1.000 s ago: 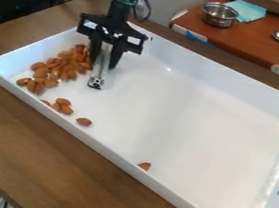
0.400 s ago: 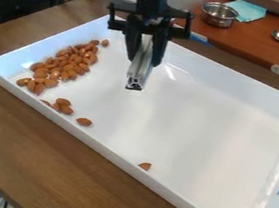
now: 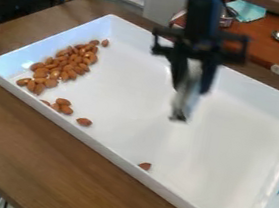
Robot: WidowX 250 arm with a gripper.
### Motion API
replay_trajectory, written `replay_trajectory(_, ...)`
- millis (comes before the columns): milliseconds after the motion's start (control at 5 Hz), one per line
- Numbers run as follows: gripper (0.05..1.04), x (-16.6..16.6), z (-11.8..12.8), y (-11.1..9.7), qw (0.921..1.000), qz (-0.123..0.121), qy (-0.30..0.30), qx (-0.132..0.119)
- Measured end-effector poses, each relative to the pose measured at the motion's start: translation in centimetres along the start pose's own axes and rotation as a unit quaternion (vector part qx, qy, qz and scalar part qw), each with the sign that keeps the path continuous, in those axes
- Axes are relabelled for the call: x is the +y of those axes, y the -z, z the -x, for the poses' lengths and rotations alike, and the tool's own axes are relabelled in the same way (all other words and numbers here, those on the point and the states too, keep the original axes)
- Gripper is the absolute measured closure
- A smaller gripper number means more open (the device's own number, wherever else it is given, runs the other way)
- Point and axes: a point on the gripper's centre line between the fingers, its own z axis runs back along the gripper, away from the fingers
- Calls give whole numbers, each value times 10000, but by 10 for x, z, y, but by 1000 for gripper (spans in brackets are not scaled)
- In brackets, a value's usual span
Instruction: Sweep into pile
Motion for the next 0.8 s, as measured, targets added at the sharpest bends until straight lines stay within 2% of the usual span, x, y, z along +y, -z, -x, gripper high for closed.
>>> replay_trajectory(200,703,-31,17,20,9999,-49,-94,-62)
replay_trajectory(400,703,-46,27,43,9998,-133,-66,-157)
replay_trajectory(600,703,-45,28,59,9990,-301,-64,-323)
replay_trajectory(800,703,-37,32,68,9988,-384,37,-286)
